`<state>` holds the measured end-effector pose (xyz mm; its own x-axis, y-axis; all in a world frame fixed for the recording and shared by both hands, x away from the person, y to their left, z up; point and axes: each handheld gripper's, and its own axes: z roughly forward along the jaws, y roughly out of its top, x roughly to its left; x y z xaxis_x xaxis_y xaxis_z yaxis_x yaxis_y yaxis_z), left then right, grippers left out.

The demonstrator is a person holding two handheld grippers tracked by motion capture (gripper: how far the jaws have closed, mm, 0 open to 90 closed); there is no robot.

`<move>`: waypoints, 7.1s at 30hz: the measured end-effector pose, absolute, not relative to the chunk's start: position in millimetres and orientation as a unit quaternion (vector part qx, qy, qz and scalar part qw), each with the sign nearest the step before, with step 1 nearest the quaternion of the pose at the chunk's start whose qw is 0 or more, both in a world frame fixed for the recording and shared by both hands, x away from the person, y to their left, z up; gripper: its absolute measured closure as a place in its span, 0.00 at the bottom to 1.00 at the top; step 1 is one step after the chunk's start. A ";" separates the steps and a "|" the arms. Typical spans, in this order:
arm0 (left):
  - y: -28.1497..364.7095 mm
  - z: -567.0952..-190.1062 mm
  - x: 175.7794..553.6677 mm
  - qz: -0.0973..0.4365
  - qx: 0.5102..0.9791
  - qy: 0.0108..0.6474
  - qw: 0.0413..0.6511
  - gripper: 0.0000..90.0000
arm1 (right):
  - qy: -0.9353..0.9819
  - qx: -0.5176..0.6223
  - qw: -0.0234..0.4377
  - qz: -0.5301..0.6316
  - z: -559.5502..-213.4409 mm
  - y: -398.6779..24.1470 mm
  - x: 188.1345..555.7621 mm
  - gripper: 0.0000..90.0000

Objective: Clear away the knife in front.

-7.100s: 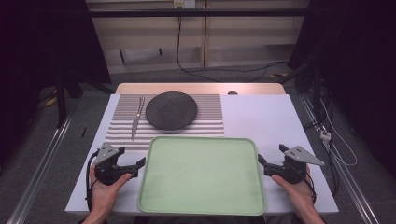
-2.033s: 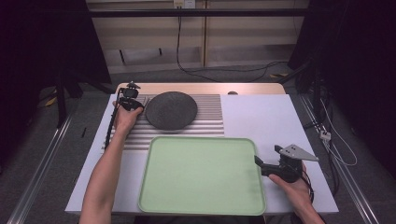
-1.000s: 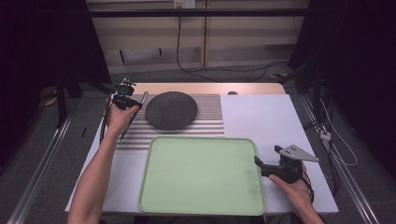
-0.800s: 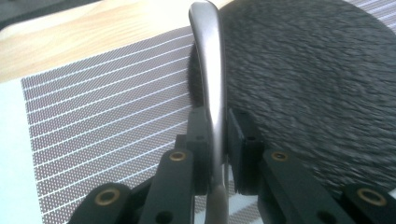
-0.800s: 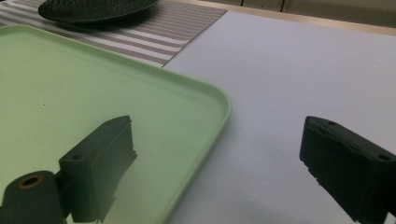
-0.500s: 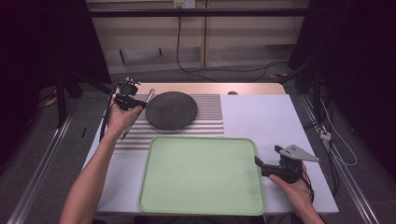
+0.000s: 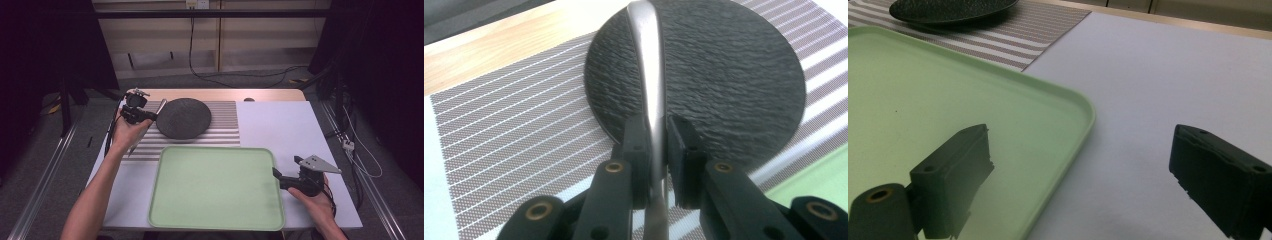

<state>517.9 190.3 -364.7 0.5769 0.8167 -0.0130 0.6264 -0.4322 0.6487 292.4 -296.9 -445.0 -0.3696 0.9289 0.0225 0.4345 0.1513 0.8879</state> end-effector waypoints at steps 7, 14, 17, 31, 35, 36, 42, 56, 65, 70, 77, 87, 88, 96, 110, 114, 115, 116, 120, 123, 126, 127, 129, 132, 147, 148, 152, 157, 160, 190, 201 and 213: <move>183.5 -361.9 504.8 0.156 0.841 0.415 0.308 0.89 | 0.704 0.484 0.284 0.435 -444.8 -296.7 291.9 0.11; 174.8 -358.2 490.4 0.158 0.847 0.398 0.314 0.89 | 0.705 0.483 0.283 0.436 -444.7 -296.4 291.6 0.11; 171.7 -357.8 485.7 0.156 0.850 0.392 0.316 0.89 | 0.705 0.482 0.283 0.436 -444.8 -296.4 291.8 0.11; 166.9 -351.7 465.2 0.151 0.852 0.380 0.327 0.89 | 0.706 0.482 0.282 0.435 -445.0 -295.9 292.1 0.10; 162.7 -349.5 457.4 0.147 0.855 0.375 0.328 0.89 | 0.706 0.483 0.282 0.435 -445.1 -296.0 292.4 0.10; 162.1 -348.9 455.7 0.147 0.856 0.371 0.328 0.89 | 0.706 0.483 0.283 0.435 -445.1 -296.1 292.4 0.10; 153.4 -346.5 449.0 0.140 0.860 0.364 0.330 0.89 | 0.706 0.483 0.282 0.434 -445.1 -295.3 292.6 0.10; 132.3 -350.9 426.7 0.118 0.874 0.349 0.316 0.89 | 0.709 0.482 0.280 0.432 -445.5 -294.9 293.3 0.10; 117.3 -363.1 417.7 0.112 0.884 0.349 0.291 0.89 | 0.710 0.480 0.279 0.433 -445.5 -294.5 293.6 0.10; 110.1 -370.1 412.7 0.104 0.889 0.345 0.282 0.89 | 0.710 0.481 0.278 0.433 -445.6 -294.7 293.6 0.10; 101.7 -376.0 407.1 0.090 0.896 0.337 0.275 0.89 | 0.711 0.478 0.278 0.435 -445.8 -294.0 294.0 0.10; 97.4 -396.9 405.3 0.076 0.907 0.334 0.245 0.89 | 0.712 0.477 0.277 0.434 -445.7 -293.7 293.2 0.11; 97.1 -399.3 405.5 0.073 0.908 0.334 0.242 0.89 | 0.713 0.476 0.277 0.435 -445.6 -293.7 293.0 0.11; 93.5 -408.5 403.4 0.057 0.910 0.338 0.232 0.89 | 0.713 0.476 0.275 0.435 -445.9 -293.7 293.5 0.11; 80.0 -420.1 396.5 0.045 0.911 0.352 0.209 0.89 | 0.713 0.476 0.276 0.435 -445.9 -293.8 293.7 0.11; 73.5 -422.0 392.3 0.054 0.914 0.344 0.208 0.89 | 0.713 0.477 0.275 0.434 -446.0 -293.5 293.7 0.11; 72.4 -421.7 391.6 0.056 0.917 0.340 0.202 0.89 | 0.713 0.477 0.276 0.434 -445.9 -293.4 293.7 0.11; 71.8 -421.0 391.7 0.057 0.918 0.339 0.196 0.88 | 0.713 0.477 0.276 0.433 -445.9 -293.4 293.6 0.11; 71.8 -422.4 392.7 0.061 0.914 0.347 0.203 0.88 | 0.714 0.476 0.275 0.434 -446.0 -293.2 293.6 0.11; 73.2 -423.7 392.5 0.060 0.908 0.354 0.215 0.88 | 0.714 0.476 0.275 0.434 -446.3 -293.5 294.1 0.11; 75.7 -425.2 391.5 0.057 0.904 0.358 0.225 0.88 | 0.714 0.476 0.274 0.434 -446.2 -293.3 293.8 0.11; 76.7 -425.8 391.2 0.057 0.903 0.358 0.229 0.88 | 0.714 0.476 0.274 0.434 -446.2 -293.3 293.6 0.11; 78.5 -425.9 390.9 0.057 0.906 0.351 0.229 0.87 | 0.714 0.477 0.274 0.434 -446.2 -293.3 293.8 0.11; 81.0 -426.0 390.3 0.063 0.907 0.349 0.228 0.82 | 0.715 0.475 0.275 0.434 -446.0 -293.1 293.4 0.11; 91.9 -418.9 393.6 0.081 0.896 0.331 0.284 0.32 | 0.714 0.477 0.272 0.435 -446.5 -294.2 294.0 0.11; 92.3 -418.0 393.2 0.087 0.894 0.330 0.289 0.26 | 0.714 0.478 0.271 0.435 -446.6 -294.2 294.0 0.11; 90.2 -413.9 388.6 0.104 0.896 0.297 0.314 0.10 | 0.714 0.476 0.270 0.436 -446.6 -294.1 293.8 0.11; 85.5 -409.8 386.9 0.105 0.893 0.269 0.345 0.10 | 0.714 0.478 0.268 0.435 -447.0 -294.5 294.6 0.10; 82.4 -410.8 386.9 0.097 0.895 0.266 0.345 0.10 | 0.715 0.477 0.267 0.436 -447.0 -294.6 295.0 0.11; 76.9 -435.2 390.5 0.075 0.924 0.236 0.292 1.00 | 0.716 0.475 0.270 0.434 -446.2 -293.5 293.6 0.11; 81.4 -434.1 390.5 0.081 0.924 0.242 0.283 1.00 | 0.716 0.475 0.270 0.434 -446.1 -293.5 293.6 0.11; 91.7 -433.3 395.6 0.086 0.922 0.259 0.276 1.00 | 0.716 0.475 0.269 0.435 -446.2 -293.5 293.7 0.11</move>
